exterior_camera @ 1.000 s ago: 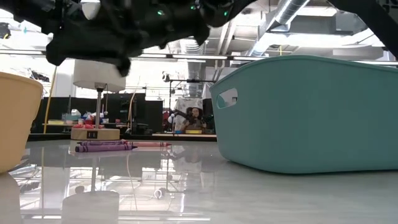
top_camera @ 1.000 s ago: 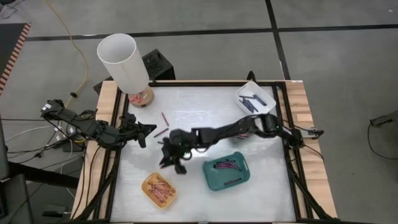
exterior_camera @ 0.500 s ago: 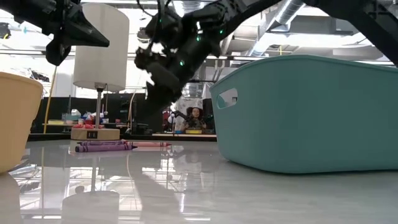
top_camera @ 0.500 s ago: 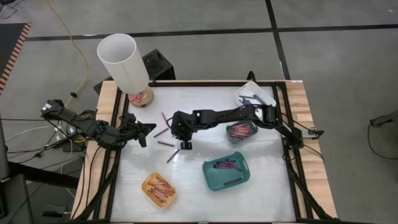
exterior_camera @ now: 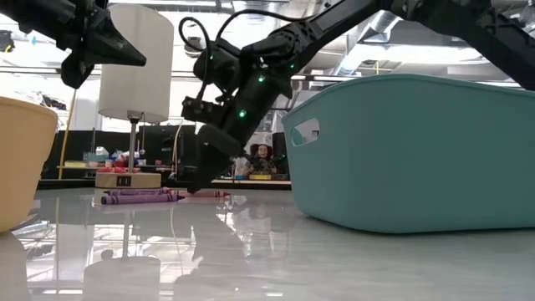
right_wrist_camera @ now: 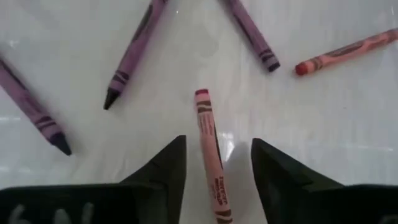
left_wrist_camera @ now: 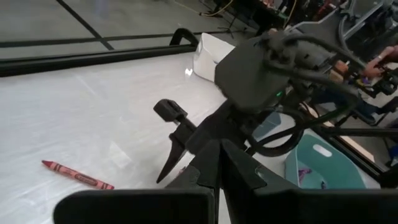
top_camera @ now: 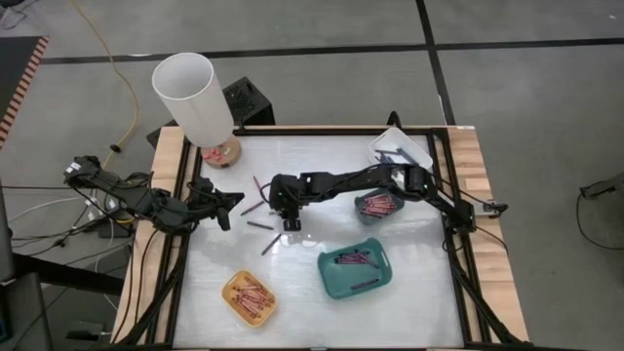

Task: Sort crayons
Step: Put the red crayon into the yellow bin

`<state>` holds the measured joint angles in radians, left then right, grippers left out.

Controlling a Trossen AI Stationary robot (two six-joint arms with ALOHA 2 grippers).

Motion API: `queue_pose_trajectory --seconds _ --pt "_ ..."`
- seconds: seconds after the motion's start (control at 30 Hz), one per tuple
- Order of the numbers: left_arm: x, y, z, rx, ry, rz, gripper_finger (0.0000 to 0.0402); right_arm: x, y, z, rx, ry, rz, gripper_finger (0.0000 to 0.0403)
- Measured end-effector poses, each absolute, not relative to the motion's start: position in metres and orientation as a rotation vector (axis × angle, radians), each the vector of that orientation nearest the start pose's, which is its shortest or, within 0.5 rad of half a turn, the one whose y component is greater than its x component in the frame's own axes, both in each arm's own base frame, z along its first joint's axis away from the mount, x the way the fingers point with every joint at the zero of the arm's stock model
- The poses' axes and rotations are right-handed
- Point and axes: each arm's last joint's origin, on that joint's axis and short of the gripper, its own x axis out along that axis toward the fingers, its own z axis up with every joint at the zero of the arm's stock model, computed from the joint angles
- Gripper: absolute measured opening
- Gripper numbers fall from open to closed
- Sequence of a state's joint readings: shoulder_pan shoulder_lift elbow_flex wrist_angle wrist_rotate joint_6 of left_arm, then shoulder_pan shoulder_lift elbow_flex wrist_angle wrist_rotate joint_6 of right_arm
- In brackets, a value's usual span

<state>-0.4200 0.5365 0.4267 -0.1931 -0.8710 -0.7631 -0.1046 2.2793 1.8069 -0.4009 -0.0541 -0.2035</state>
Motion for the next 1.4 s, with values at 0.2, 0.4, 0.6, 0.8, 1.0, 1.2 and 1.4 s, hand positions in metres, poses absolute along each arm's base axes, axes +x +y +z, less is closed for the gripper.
queue_pose_trajectory --seconds 0.2,0.4,0.6,0.8,1.0,1.2,1.4 --pt "0.124 -0.031 0.245 -0.562 0.061 0.513 0.0000 0.498 -0.053 0.166 -0.114 0.878 0.035 0.0180" --pt "0.124 -0.031 0.245 -0.562 0.065 0.511 0.0000 0.500 -0.054 0.151 -0.093 0.911 0.031 0.0150" --pt "0.124 -0.031 0.245 -0.566 0.069 0.502 0.0000 0.500 -0.050 0.145 -0.073 0.939 0.028 0.0100" --pt "0.124 -0.031 0.245 -0.572 0.068 0.501 0.0000 0.500 -0.050 0.145 -0.073 0.927 0.021 0.0020" --pt "0.124 -0.032 0.245 -0.575 0.073 0.490 0.0000 0.501 -0.049 0.145 -0.025 0.925 -0.011 0.0009" --pt "0.124 -0.032 0.245 -0.575 0.073 0.489 0.0000 0.499 -0.047 0.159 0.017 0.903 -0.057 0.0003" --pt "0.124 -0.032 0.245 -0.578 0.070 0.489 0.0000 0.506 -0.032 0.176 -0.005 0.866 -0.029 0.0002"
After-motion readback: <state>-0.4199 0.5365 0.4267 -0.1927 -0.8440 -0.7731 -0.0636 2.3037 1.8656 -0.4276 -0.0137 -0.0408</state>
